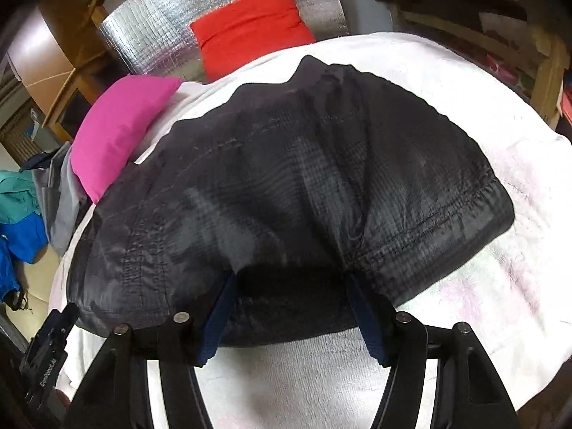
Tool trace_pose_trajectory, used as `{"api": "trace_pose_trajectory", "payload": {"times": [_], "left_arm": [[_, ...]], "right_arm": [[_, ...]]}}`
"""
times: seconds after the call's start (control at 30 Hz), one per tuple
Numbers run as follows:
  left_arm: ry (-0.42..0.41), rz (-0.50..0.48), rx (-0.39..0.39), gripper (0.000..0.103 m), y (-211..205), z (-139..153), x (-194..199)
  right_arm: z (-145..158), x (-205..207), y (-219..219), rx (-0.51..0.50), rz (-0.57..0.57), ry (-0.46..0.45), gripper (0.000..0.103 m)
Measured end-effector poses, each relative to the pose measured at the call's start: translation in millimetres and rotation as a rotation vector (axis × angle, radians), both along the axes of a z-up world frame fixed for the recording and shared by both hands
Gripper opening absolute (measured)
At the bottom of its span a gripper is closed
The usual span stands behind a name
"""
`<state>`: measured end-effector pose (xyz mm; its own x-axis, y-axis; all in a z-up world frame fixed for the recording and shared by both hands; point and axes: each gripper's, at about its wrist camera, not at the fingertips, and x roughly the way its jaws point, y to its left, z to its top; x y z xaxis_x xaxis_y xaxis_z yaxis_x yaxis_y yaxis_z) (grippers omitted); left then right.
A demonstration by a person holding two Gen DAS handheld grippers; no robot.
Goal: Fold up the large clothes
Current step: 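Press the folded jacket flat and open both tools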
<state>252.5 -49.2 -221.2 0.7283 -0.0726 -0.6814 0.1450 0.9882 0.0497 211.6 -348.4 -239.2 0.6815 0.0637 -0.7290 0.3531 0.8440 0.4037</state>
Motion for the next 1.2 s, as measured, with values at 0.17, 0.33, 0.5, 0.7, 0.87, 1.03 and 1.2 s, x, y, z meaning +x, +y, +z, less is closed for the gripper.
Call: {"api": "trace_pose_trajectory", "payload": {"times": [0.17,0.33,0.5,0.7,0.87,1.03,1.2], "left_arm": [[0.001,0.000,0.011,0.074,-1.1,-1.2,-0.9],[0.016,0.007,0.014,0.074,0.5,-3.4,3.1],[0.033,0.011,0.034,0.074,-2.3,-8.6,8.9],[0.096,0.013,0.065,0.080,-7.2,-25.0,20.2],[0.132,0.010,0.094,0.089,-5.8,-30.2,22.6],[0.032,-0.031,0.046,0.089,2.6,10.2,-17.0],[-0.119,-0.071,0.046,0.089,3.3,80.1,-73.7]], "right_arm": [[25.0,-18.7,-9.7,-0.068,-0.085,-0.093,0.067],[24.7,-13.1,-41.4,-0.053,-0.167,-0.043,0.067],[-2.8,8.7,-66.1,0.041,-0.160,0.056,0.068],[6.4,-6.5,-59.7,0.022,-0.155,0.001,0.069],[8.8,-12.7,-43.0,-0.056,-0.113,0.021,0.070],[41.9,-52.0,-16.0,-0.127,-0.075,-0.073,0.070],[96.5,-100.3,23.8,-0.273,-0.009,-0.169,0.078]]}}
